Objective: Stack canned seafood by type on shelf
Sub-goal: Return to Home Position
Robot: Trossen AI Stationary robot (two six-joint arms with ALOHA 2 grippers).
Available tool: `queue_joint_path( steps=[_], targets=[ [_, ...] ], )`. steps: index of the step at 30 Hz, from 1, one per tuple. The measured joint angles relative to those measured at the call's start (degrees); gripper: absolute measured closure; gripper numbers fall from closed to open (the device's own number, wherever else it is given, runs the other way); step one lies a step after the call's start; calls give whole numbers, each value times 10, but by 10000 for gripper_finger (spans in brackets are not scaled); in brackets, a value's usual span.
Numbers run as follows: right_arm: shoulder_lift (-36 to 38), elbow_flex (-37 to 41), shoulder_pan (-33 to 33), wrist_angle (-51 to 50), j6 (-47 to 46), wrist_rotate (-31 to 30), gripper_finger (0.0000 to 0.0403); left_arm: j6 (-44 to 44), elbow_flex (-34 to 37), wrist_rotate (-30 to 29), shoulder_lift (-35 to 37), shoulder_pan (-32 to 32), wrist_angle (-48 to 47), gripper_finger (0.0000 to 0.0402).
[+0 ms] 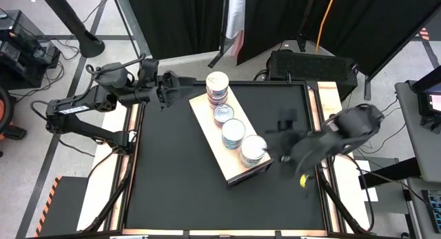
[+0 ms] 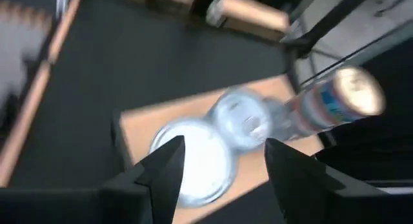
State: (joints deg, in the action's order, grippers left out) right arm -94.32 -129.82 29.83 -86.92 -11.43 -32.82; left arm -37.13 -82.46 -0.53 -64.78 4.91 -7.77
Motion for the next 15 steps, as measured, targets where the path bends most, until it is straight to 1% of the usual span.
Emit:
queue_joint_path(
  steps=[2,3,5,7,10,13,15],
  targets=[
    [3,-50,-3,-1,-23,-18,209,17,0,0,1,0,-6,69],
    [15,-51,-3,14,-34,-32,217,25,0,0,2,0,-7,74],
    [64,-21,-5,69,-47,-46,238,45,0,0,4,0,-3,91],
    [105,-10,-6,90,-75,-57,267,68,0,-5,8,0,-2,119],
    [148,-8,-4,79,-104,-62,323,105,0,-23,10,-1,-3,180],
    [179,-7,10,77,-92,-57,385,146,0,-34,12,-1,-8,262],
    [194,-7,16,75,-63,-59,393,176,0,-35,13,-1,-12,324]
  ],
)
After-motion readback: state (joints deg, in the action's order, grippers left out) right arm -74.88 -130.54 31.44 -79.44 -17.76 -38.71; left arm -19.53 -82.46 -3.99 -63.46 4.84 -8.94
